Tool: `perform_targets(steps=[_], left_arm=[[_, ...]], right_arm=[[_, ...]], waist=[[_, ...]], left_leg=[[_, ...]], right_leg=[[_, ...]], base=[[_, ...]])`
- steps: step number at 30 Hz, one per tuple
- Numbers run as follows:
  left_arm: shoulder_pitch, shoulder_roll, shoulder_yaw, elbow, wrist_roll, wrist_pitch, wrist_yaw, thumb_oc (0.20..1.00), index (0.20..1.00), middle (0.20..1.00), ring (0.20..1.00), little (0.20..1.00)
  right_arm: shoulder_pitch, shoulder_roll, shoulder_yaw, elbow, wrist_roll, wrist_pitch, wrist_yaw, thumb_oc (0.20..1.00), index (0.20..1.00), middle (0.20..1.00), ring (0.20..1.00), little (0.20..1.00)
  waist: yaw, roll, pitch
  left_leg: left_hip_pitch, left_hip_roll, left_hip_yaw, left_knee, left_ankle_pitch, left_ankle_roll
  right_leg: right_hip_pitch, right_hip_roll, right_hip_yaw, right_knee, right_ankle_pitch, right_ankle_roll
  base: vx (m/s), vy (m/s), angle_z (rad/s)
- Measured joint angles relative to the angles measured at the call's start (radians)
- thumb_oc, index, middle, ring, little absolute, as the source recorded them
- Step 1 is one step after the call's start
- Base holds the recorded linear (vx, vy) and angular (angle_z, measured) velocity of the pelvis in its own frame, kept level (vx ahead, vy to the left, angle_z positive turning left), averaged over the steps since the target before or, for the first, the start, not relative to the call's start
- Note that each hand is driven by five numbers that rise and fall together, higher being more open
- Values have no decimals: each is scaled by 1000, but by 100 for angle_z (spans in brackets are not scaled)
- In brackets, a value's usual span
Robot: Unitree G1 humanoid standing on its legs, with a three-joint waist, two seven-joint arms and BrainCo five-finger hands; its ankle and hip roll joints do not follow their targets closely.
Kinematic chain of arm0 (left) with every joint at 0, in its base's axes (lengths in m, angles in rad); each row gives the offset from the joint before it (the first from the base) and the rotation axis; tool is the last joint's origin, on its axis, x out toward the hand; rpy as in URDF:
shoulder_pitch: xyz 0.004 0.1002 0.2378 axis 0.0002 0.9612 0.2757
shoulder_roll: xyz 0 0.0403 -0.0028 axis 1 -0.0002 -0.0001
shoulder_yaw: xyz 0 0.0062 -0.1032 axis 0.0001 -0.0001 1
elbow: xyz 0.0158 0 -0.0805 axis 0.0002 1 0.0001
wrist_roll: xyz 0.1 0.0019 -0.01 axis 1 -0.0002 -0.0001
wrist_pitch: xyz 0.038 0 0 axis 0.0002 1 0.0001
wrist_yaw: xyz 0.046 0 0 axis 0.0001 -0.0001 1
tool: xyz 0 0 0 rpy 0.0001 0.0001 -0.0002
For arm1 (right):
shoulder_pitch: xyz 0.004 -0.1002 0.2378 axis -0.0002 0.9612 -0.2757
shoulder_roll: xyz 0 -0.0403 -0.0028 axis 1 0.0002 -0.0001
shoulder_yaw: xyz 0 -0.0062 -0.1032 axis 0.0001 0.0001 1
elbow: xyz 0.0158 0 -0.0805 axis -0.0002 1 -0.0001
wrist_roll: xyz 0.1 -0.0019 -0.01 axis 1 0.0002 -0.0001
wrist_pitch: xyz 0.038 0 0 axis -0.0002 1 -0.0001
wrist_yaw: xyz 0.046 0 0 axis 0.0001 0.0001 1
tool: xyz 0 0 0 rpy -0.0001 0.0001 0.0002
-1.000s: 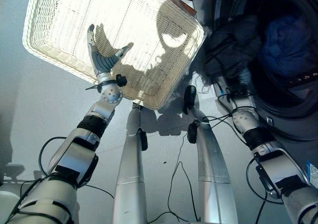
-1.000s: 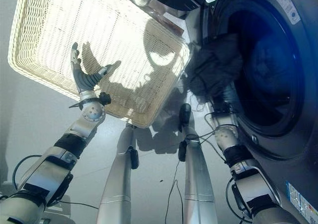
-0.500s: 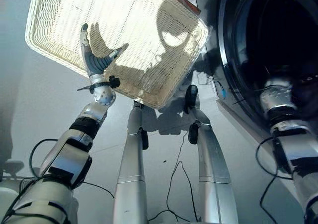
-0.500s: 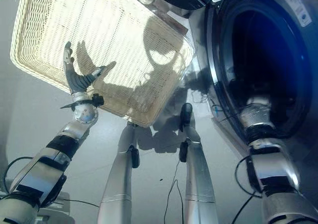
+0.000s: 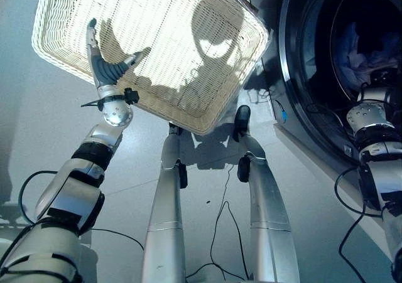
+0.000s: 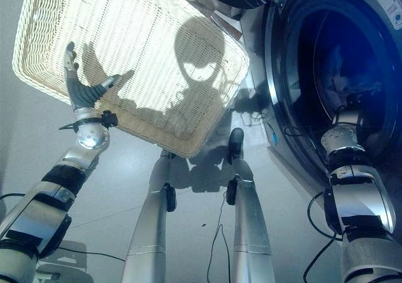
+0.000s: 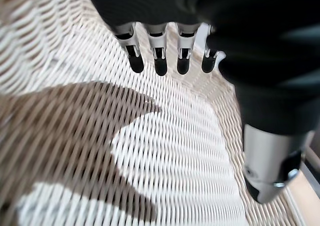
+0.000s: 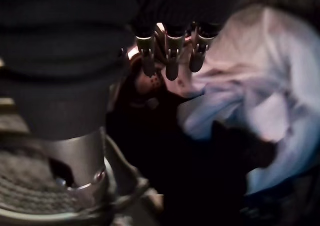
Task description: Put the clothes into the washing machine.
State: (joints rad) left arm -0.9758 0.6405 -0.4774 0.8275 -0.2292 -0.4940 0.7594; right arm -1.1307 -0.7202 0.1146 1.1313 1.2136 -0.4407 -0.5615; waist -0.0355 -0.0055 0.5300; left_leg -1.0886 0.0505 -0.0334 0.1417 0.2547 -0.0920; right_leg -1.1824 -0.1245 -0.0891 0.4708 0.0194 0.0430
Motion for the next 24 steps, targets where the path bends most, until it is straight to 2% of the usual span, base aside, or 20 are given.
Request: perform_targets(steps=[1,2,3,7,8,10,13,14,15,18,20,22,24], left_arm=[[-8,-1,-12,-1,-1,4,1,1000,1000,1000,1000,1000],[-21,-1,-21,-2,-1,11,1,1000,1000,1000,1000,1000],[-35,-2,-24,-3,-1,20,-2,1000,1000,1000,1000,1000],[-58,5,-23,-3,-3,26,-5,1000,1000,1000,1000,1000],[-58,6,-23,-3,-3,26,-7,1000,1000,1000,1000,1000],[-58,7,-23,-3,-3,27,-14,1000,1000,1000,1000,1000],[-58,7,-23,-3,-3,27,-15,1000,1000,1000,1000,1000],[-53,8,-22,-2,-3,27,-15,1000,1000,1000,1000,1000],[-53,8,-22,-2,-3,27,-15,1000,1000,1000,1000,1000],[-50,-6,-22,-4,-3,27,-15,1000,1000,1000,1000,1000],[-45,-11,-21,-4,-3,27,-15,1000,1000,1000,1000,1000],[4,-41,13,-27,-2,27,-12,1000,1000,1000,1000,1000],[22,-60,26,-26,-1,27,-12,1000,1000,1000,1000,1000]], right_arm=[[-11,-6,41,26,-98,74,-57,1000,1000,1000,1000,1000],[-36,-17,141,57,-221,202,-104,1000,1000,1000,1000,1000],[-62,-37,217,82,-308,315,-110,1000,1000,1000,1000,1000],[-86,-62,276,91,-505,529,-112,1000,1000,1000,1000,1000],[-85,-64,284,90,-546,556,-117,1000,1000,1000,1000,1000],[-84,-67,290,89,-622,589,-135,1000,1000,1000,1000,1000],[-83,-68,294,69,-677,597,-159,1000,1000,1000,1000,1000],[-64,-69,315,-30,-786,598,-229,1000,1000,1000,1000,1000],[-64,-69,315,-30,-786,598,-229,1000,1000,1000,1000,1000],[-44,-69,327,-203,-942,580,-314,1000,1000,1000,1000,1000],[-38,-67,329,-234,-967,574,-326,1000,1000,1000,1000,1000],[97,-66,331,-479,-1119,565,-404,1000,1000,1000,1000,1000],[138,-38,333,-500,-1226,562,-421,1000,1000,1000,1000,1000]], waist=[[0,0,0],[-3,0,0],[-2,0,0],[0,0,0],[0,0,0],[0,0,0],[0,0,0],[-4,1,0],[-4,1,0],[-4,1,0],[-3,1,0],[-6,1,0],[-6,1,0]], left_leg=[[0,-1,-3,-3,1,1],[0,-2,-4,-8,3,1],[0,-2,-4,-11,6,2],[-1,-5,-6,-13,9,4],[-1,-5,-6,-13,9,4],[-1,-6,-6,-14,10,5],[-1,-6,-7,-16,10,5],[-1,-7,-7,-18,10,5],[-1,-7,-7,-18,10,5],[-1,-8,-2,-23,9,4],[0,-9,-1,-23,9,4],[11,-18,1,-24,7,3],[22,-22,8,-24,3,6]], right_leg=[[0,-1,-3,0,-2,3],[0,-2,-4,0,-2,5],[0,-3,-5,-1,0,7],[0,-6,-7,-1,-1,7],[0,-6,-8,-1,-1,8],[0,-7,-9,-1,-1,8],[0,-7,-10,-1,-1,8],[-1,-7,-10,-1,-4,10],[-1,-7,-10,-1,-4,10],[-14,-8,-3,13,-13,10],[-16,-9,-2,19,-17,8],[-16,-18,4,32,-29,3],[-9,-20,16,34,-31,6]], base=[[-7,-38,4],[-8,-30,4],[-5,-25,3],[-1,-5,1],[0,0,0],[0,0,0],[2,14,0],[5,32,1],[-1,48,0],[-10,63,1],[-16,75,4],[-16,97,4],[-20,94,-2]])
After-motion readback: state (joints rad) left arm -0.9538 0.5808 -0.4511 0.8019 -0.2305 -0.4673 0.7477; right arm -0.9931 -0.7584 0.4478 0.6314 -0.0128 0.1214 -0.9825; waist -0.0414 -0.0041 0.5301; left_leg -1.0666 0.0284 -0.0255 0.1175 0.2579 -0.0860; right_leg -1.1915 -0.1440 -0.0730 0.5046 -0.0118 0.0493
